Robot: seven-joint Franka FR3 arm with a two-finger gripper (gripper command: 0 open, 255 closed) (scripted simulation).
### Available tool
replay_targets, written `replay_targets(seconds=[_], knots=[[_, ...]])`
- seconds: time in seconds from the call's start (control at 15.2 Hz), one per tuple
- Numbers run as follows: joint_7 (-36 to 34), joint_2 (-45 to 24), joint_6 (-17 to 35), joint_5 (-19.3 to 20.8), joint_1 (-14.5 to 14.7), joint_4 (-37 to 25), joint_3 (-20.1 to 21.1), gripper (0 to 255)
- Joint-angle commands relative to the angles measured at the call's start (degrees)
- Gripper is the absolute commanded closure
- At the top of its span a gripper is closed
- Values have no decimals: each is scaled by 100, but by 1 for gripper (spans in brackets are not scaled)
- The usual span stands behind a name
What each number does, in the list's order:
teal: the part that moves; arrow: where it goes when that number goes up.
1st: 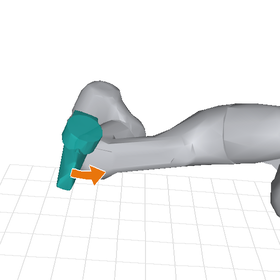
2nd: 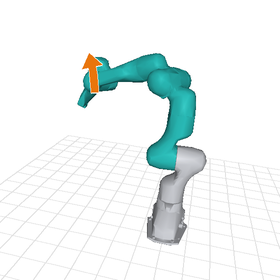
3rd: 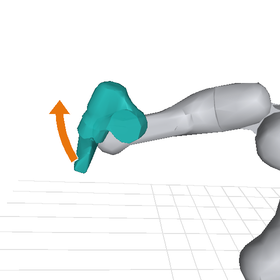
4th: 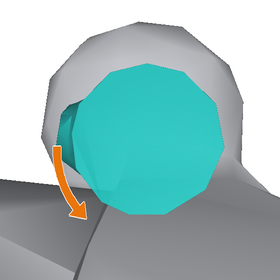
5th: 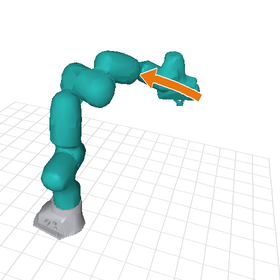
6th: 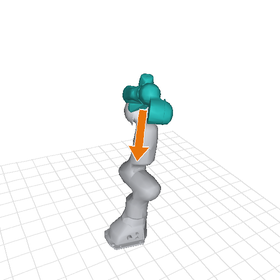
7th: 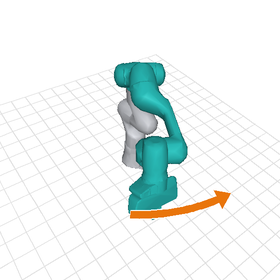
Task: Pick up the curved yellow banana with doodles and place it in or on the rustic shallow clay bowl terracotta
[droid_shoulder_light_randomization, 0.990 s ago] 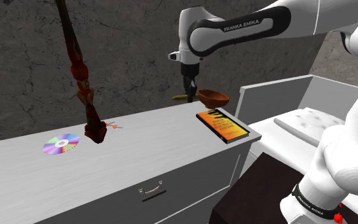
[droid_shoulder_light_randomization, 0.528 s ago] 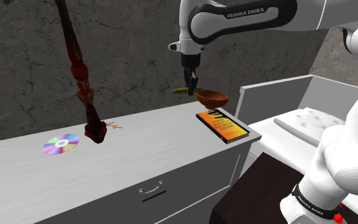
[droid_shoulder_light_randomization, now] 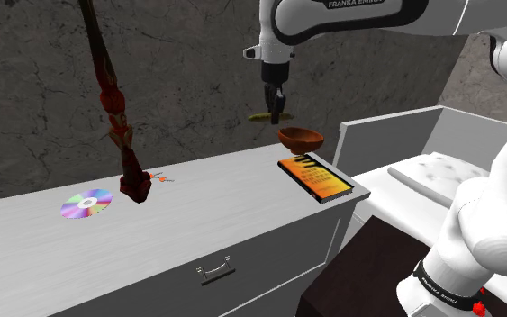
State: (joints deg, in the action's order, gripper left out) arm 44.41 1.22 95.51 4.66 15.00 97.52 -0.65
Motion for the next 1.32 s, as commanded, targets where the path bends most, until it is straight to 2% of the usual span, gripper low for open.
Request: replay_targets(seconds=[0.0,0.59,1.25], knots=[[247,112,20,9,-121,112,-126,255],[1508,435,174,90,-717,480,-813,255],[1448,458,944,109,-724,1276,-826,255]])
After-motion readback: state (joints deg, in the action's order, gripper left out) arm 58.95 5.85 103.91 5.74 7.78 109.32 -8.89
